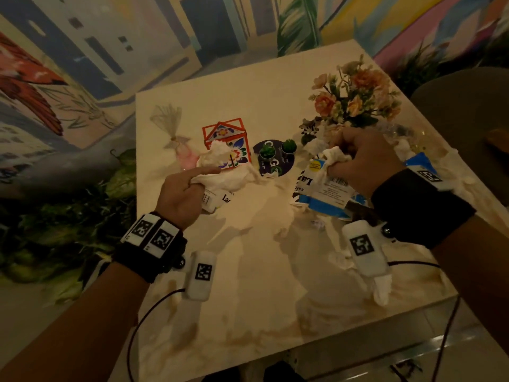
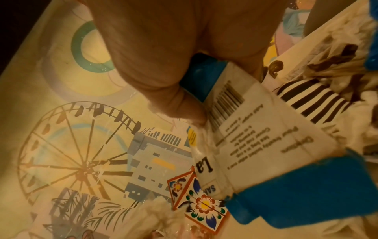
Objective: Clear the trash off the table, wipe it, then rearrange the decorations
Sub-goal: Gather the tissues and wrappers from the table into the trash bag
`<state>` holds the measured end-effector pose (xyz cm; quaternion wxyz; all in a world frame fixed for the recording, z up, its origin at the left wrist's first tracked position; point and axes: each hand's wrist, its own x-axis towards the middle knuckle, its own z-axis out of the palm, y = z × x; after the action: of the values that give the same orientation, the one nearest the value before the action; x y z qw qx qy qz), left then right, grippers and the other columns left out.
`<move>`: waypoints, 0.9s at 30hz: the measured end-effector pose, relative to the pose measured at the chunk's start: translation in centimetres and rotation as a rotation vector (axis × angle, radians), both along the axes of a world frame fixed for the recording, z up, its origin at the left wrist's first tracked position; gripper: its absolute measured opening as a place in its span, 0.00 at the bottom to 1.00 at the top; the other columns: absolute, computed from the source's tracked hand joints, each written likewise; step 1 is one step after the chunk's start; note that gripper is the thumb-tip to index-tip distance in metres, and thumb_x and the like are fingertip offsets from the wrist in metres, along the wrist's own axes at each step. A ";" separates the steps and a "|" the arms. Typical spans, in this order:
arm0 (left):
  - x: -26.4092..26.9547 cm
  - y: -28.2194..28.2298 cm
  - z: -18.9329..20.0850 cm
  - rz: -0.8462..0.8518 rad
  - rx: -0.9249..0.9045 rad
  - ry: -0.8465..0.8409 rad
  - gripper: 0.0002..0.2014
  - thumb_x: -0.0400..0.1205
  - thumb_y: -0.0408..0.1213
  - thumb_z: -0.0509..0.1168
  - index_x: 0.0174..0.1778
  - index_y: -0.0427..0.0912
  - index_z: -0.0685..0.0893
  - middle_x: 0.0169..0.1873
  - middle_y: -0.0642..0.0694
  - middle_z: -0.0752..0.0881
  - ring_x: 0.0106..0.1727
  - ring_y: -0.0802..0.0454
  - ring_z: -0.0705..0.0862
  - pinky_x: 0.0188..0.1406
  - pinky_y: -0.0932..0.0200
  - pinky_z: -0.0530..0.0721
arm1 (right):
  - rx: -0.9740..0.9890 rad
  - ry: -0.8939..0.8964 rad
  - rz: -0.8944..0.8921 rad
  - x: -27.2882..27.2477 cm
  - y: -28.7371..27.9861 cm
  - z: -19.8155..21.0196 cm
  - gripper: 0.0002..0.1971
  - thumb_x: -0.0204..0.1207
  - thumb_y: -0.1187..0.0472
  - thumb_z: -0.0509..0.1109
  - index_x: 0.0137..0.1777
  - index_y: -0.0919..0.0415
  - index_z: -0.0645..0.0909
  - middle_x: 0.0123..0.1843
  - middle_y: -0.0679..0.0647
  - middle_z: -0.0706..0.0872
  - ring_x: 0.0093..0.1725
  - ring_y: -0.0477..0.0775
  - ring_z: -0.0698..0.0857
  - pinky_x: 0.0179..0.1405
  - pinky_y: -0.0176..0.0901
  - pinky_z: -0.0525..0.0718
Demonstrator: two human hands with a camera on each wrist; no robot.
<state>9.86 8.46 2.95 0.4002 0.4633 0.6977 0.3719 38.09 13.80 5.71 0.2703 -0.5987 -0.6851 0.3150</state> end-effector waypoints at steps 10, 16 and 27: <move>-7.7 -3.6 1.6 0.106 0.101 -0.013 0.17 0.83 0.25 0.56 0.44 0.51 0.85 0.41 0.52 0.87 0.34 0.58 0.87 0.33 0.47 0.89 | 0.037 0.068 0.153 -8.2 -0.4 2.1 0.10 0.67 0.73 0.73 0.41 0.61 0.76 0.33 0.46 0.80 0.32 0.43 0.80 0.32 0.35 0.79; -17.1 -6.3 -0.4 0.063 0.140 0.252 0.13 0.73 0.34 0.54 0.47 0.44 0.81 0.47 0.48 0.83 0.48 0.53 0.81 0.45 0.61 0.81 | 0.055 0.086 0.295 -18.1 -2.4 1.9 0.10 0.65 0.73 0.73 0.41 0.62 0.76 0.38 0.59 0.82 0.38 0.55 0.79 0.40 0.44 0.78; -34.8 -11.4 -7.1 -0.031 -0.077 0.492 0.33 0.78 0.26 0.58 0.76 0.55 0.60 0.57 0.41 0.83 0.50 0.37 0.84 0.49 0.47 0.84 | -0.083 0.048 0.453 -39.6 -6.5 -3.2 0.09 0.65 0.71 0.72 0.38 0.59 0.76 0.32 0.53 0.78 0.35 0.54 0.75 0.33 0.41 0.73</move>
<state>-24.94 -2.94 -4.17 0.2413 0.5350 0.7806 0.2149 -1.50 7.27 2.54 0.1839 -0.4326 -0.7818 0.4097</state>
